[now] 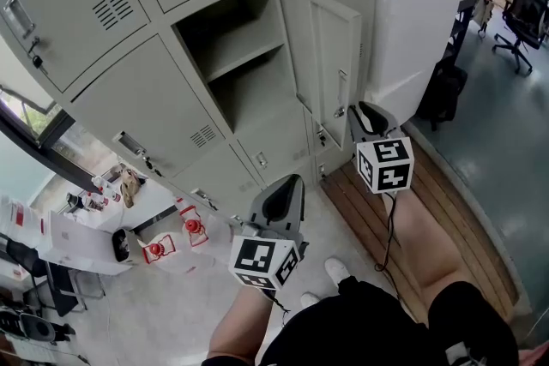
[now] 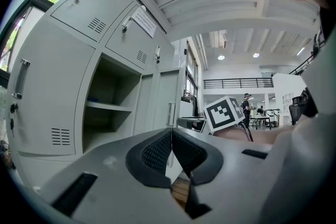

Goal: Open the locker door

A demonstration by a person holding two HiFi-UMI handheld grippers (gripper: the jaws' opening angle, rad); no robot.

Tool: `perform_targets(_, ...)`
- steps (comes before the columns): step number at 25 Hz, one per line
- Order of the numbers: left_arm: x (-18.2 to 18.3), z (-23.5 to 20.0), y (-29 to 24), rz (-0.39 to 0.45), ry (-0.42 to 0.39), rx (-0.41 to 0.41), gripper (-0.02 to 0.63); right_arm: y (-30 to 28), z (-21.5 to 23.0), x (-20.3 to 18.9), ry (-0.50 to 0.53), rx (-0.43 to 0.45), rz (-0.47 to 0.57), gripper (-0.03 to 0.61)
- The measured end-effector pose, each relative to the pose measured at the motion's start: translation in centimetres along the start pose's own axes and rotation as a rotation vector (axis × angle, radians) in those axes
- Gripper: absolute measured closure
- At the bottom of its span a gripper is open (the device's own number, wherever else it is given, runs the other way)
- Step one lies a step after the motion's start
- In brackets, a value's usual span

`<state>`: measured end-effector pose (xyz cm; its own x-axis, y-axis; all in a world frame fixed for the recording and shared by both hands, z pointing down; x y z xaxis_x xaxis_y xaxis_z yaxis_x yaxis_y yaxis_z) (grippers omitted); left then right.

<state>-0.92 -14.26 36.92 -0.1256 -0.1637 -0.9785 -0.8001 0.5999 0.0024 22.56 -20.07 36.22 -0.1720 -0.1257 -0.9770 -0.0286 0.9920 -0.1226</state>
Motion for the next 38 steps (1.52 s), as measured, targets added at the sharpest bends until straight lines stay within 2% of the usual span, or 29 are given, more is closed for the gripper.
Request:
perform_targets(9,0.3,0.7,-0.8,-0.003,-0.018,-0.002,0.597,0.0,2.4,-0.2,-0.032,-0.031,0.005,0.437)
perform_targets(17,0.4,1.1,-0.5,-0.004,-0.024,-0.002,0.597,1.2,2.7,0.0,-0.037,-0.04,0.02,0.443)
perform_targets(23,0.4,1.5,0.6,0.002,-0.023,-0.003,0.597,2.8,1.6,0.6,-0.027,-0.026,0.035,0.488)
perform_targets(26,0.5,1.8,1.4,0.006,-0.021,-0.003,0.597,3.7,0.5,1.0,-0.018,0.0,0.035,0.525)
perform_targets(38,0.3,1.4,6.2,0.028,-0.003,0.03,0.597,8.1,-8.7,2.3,0.003,0.234,0.051,0.525)
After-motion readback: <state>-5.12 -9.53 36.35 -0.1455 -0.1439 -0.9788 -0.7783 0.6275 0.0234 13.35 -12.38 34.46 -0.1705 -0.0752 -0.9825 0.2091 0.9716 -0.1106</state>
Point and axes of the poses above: the fingertips, and each gripper's own axes: y backward along the fingers, z to its right, x out of its top, the point moved 7 cm from there along y, backward along the fingers, and after that the axes turned 5 degrees about y, right-handed, at the moved point
